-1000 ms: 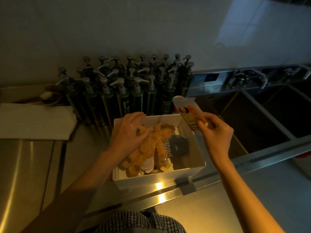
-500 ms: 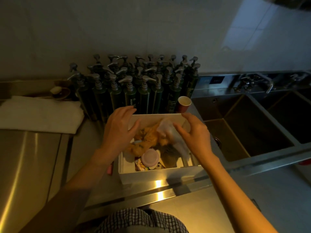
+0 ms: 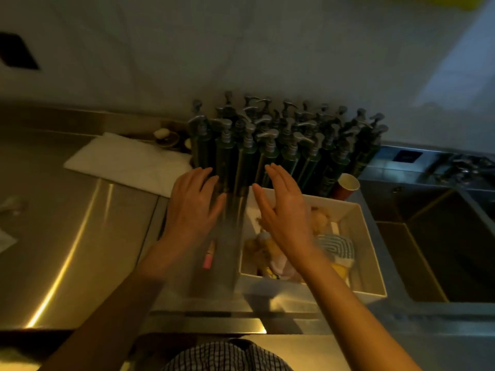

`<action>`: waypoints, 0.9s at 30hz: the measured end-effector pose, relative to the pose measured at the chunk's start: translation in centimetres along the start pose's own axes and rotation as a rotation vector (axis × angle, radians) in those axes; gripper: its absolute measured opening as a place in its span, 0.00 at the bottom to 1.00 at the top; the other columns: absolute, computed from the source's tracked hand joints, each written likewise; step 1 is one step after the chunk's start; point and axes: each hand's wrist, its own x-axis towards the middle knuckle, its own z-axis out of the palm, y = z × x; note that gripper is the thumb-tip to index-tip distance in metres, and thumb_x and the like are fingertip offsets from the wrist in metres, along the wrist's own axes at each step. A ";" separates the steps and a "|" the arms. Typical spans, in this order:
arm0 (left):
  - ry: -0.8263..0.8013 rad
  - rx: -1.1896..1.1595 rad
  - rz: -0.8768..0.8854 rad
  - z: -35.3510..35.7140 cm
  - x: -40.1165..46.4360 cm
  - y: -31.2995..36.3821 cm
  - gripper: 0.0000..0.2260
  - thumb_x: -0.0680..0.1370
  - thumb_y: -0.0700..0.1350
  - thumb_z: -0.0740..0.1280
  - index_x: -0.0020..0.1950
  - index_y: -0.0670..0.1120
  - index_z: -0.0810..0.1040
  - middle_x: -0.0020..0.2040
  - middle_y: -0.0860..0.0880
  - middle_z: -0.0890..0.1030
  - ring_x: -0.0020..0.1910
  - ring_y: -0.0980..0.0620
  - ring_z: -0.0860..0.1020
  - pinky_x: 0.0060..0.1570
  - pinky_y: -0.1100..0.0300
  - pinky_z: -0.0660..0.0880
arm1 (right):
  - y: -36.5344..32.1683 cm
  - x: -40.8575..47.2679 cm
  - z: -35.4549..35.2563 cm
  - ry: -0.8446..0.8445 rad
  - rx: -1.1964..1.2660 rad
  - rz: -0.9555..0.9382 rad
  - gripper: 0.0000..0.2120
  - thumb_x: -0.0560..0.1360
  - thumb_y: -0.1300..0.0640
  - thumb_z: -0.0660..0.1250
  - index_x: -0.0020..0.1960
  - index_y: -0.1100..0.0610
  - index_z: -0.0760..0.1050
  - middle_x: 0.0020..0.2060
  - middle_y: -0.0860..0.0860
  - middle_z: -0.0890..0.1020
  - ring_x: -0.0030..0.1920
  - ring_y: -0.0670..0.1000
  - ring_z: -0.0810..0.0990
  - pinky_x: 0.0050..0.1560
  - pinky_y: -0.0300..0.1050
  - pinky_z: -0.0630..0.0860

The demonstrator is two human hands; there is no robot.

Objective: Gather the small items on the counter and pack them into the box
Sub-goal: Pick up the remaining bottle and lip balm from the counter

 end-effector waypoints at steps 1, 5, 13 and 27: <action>0.020 0.014 -0.011 -0.3 -0.5 -1.1 0.19 0.78 0.50 0.60 0.59 0.37 0.78 0.59 0.37 0.78 0.59 0.38 0.75 0.59 0.44 0.71 | -0.8 0.0 0.8 0.002 -0.013 -0.005 0.24 0.79 0.44 0.59 0.71 0.56 0.67 0.70 0.54 0.69 0.71 0.50 0.65 0.67 0.42 0.60; 0.023 0.093 -0.023 -1.1 -2.7 -5.4 0.18 0.79 0.48 0.61 0.60 0.37 0.77 0.61 0.36 0.76 0.60 0.36 0.73 0.59 0.43 0.70 | -3.3 -0.1 4.3 0.009 -0.059 -0.033 0.24 0.79 0.45 0.59 0.68 0.58 0.70 0.67 0.56 0.73 0.67 0.53 0.71 0.63 0.44 0.66; -0.100 0.074 -0.026 -1.0 -6.4 -12.5 0.18 0.78 0.46 0.61 0.63 0.37 0.76 0.61 0.37 0.76 0.62 0.37 0.73 0.61 0.44 0.69 | -7.8 -2.6 10.5 -0.056 -0.042 0.105 0.23 0.79 0.49 0.62 0.70 0.58 0.68 0.68 0.56 0.71 0.68 0.54 0.70 0.63 0.45 0.68; -0.335 -0.065 0.126 1.4 -7.7 -18.4 0.19 0.78 0.48 0.58 0.63 0.38 0.76 0.61 0.38 0.76 0.62 0.41 0.70 0.64 0.48 0.64 | -7.5 -7.7 21.8 -0.213 -0.099 0.551 0.27 0.77 0.45 0.63 0.72 0.53 0.62 0.70 0.52 0.68 0.64 0.52 0.72 0.61 0.48 0.72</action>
